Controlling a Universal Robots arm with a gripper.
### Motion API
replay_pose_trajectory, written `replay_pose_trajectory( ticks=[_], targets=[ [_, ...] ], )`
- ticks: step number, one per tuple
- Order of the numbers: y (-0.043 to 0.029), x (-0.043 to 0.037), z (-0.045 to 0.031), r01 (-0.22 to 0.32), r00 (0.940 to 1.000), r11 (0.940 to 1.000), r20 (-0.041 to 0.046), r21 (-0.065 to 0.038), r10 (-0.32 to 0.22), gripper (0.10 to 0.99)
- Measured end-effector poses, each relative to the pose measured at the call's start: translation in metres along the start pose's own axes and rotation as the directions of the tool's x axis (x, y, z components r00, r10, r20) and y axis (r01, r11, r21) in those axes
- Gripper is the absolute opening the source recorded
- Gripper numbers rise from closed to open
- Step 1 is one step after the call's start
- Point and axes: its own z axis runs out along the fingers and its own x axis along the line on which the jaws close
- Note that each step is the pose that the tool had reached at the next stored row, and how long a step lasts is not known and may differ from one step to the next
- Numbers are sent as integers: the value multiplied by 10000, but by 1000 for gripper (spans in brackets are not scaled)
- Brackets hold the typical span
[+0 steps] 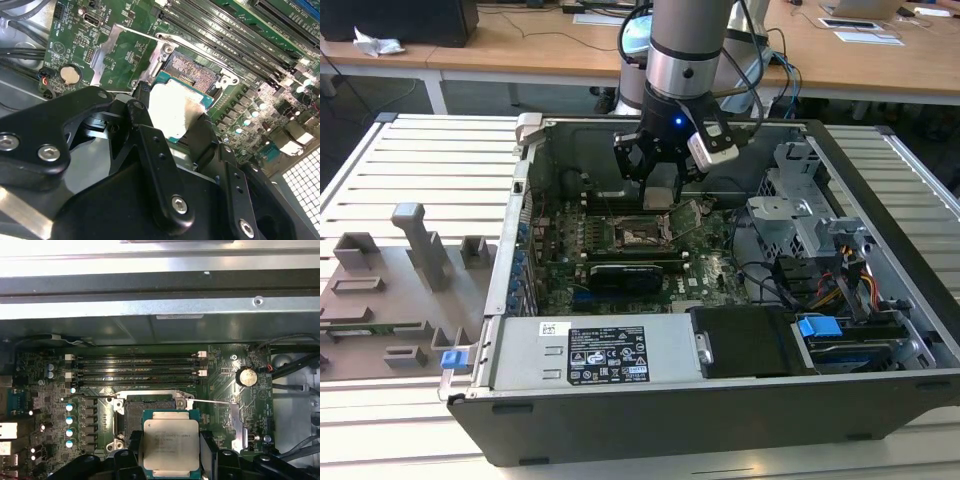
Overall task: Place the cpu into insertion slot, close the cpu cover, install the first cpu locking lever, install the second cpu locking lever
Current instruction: 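Place the cpu into insertion slot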
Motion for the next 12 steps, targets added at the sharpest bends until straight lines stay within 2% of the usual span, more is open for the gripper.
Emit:
replay_pose_trajectory(
  ticks=[4,8,12],
  targets=[
    [0,0,1,-55,10000,10000,5,67,55,541],
    [-1,0,3,-530,9986,9983,42,254,530,541],
    [0,0,8,-1468,9892,9889,100,241,1466,541]
  ],
)
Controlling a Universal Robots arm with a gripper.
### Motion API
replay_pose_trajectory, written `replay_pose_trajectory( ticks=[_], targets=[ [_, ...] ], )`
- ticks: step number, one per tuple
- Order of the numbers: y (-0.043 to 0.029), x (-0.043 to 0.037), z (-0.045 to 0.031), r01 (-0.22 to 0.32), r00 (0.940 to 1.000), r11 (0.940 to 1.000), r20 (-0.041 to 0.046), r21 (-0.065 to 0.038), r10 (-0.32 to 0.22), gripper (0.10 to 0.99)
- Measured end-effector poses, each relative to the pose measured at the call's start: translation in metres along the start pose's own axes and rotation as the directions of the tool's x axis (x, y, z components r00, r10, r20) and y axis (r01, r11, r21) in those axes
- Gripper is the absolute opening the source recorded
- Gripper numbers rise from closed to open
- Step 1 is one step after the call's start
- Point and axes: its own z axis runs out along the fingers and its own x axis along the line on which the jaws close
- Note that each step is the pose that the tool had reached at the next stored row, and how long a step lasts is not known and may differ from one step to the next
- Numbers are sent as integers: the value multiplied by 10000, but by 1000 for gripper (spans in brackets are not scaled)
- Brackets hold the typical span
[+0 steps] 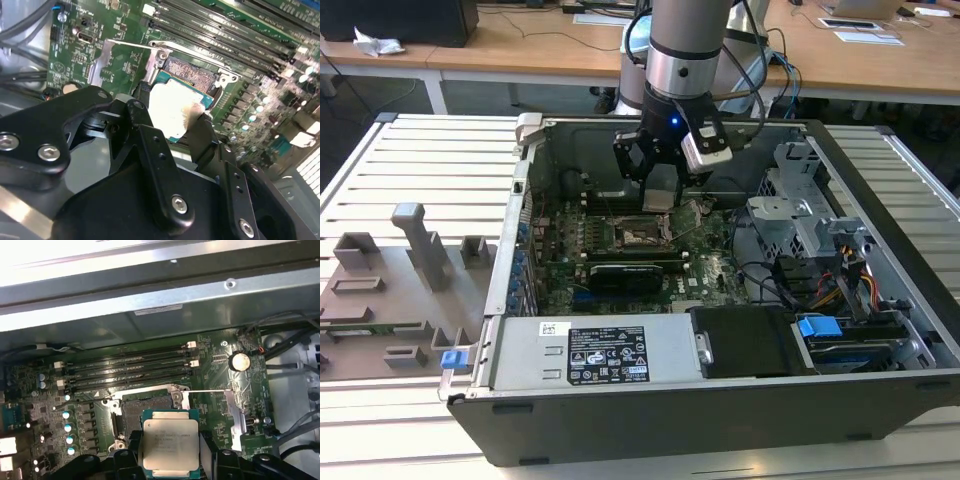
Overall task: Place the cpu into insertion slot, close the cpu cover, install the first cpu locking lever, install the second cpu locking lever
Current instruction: 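Place the cpu into insertion slot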
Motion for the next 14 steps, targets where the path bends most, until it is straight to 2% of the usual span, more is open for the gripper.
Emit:
replay_pose_trajectory(
  ticks=[5,8,14],
  targets=[
    [0,0,3,-708,9975,9975,27,6,708,541],
    [0,0,8,-1408,9900,9900,57,16,1408,541],
    [-1,0,13,-2146,9767,9767,94,39,2145,541]
  ],
)
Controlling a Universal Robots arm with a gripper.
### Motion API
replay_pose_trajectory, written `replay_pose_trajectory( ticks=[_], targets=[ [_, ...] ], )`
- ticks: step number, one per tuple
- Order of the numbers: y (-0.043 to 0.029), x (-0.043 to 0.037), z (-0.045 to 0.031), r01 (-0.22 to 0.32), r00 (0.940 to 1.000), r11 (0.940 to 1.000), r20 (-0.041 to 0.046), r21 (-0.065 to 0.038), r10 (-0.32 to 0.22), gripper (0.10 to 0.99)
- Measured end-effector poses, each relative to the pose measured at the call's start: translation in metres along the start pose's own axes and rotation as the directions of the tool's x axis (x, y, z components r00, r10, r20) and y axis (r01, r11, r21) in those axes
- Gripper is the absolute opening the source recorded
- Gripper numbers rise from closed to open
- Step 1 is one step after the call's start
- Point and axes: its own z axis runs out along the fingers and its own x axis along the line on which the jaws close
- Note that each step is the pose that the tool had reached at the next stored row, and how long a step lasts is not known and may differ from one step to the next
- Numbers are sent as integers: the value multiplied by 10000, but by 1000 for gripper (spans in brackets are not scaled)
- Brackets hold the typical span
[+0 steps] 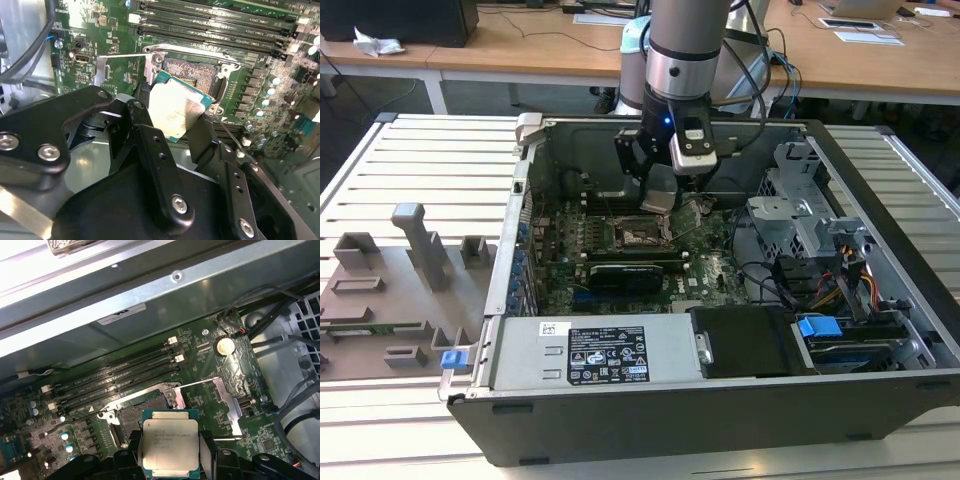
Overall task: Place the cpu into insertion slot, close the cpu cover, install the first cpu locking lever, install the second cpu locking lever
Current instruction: 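Place the cpu into insertion slot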
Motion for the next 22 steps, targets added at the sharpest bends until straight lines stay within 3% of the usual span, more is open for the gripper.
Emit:
replay_pose_trajectory(
  ticks=[4,10,13,16,20,22],
  targets=[
    [0,0,3,-560,9984,9984,26,18,560,541],
    [0,0,9,-1521,9883,9884,72,47,1520,541],
    [0,0,12,-1962,9805,9805,92,53,1962,541],
    [0,0,15,-2565,9665,9665,121,63,2564,541],
    [0,0,18,-2977,9546,9546,141,68,2976,541],
    [0,0,20,-3269,9450,9450,157,73,3268,541]
  ],
)
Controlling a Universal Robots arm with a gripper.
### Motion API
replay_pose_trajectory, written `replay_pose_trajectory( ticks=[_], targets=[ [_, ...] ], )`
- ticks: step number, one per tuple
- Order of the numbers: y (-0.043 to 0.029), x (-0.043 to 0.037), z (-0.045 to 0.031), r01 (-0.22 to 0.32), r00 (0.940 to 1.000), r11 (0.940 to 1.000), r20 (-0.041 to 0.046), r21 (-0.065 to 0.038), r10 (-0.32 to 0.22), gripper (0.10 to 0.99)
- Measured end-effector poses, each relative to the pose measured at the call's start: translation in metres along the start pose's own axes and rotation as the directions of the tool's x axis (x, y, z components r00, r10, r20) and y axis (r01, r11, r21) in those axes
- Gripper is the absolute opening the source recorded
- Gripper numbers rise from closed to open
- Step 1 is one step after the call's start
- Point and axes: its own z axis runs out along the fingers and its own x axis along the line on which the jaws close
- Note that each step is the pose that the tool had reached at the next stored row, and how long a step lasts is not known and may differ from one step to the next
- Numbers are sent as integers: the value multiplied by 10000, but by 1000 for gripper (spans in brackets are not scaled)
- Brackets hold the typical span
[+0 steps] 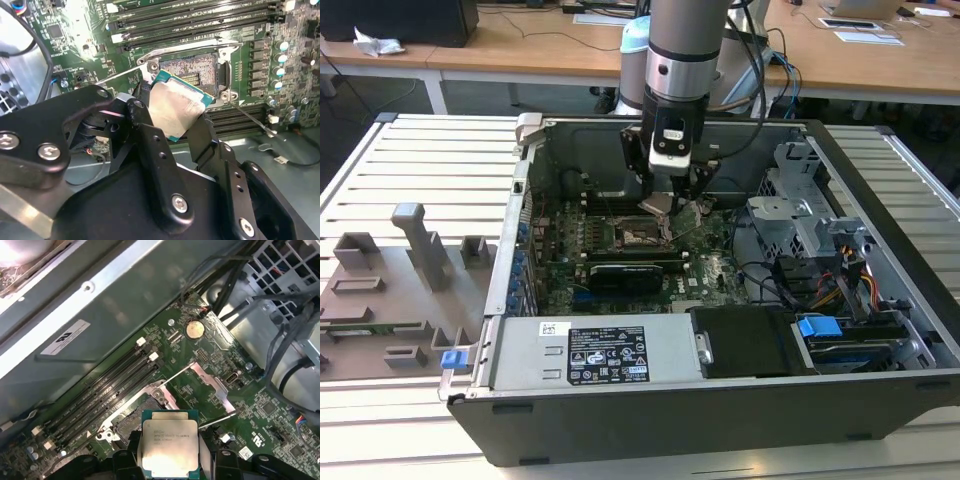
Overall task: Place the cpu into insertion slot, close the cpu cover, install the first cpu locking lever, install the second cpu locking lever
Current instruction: 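Place the cpu into insertion slot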
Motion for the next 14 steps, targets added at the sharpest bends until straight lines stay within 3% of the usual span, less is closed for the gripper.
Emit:
replay_pose_trajectory(
  ticks=[4,9,14],
  targets=[
    [0,0,3,-489,9988,9988,23,16,489,541],
    [0,0,8,-1283,9917,9917,63,39,1283,541],
    [0,0,13,-2168,9762,9762,102,55,2168,541]
  ],
)
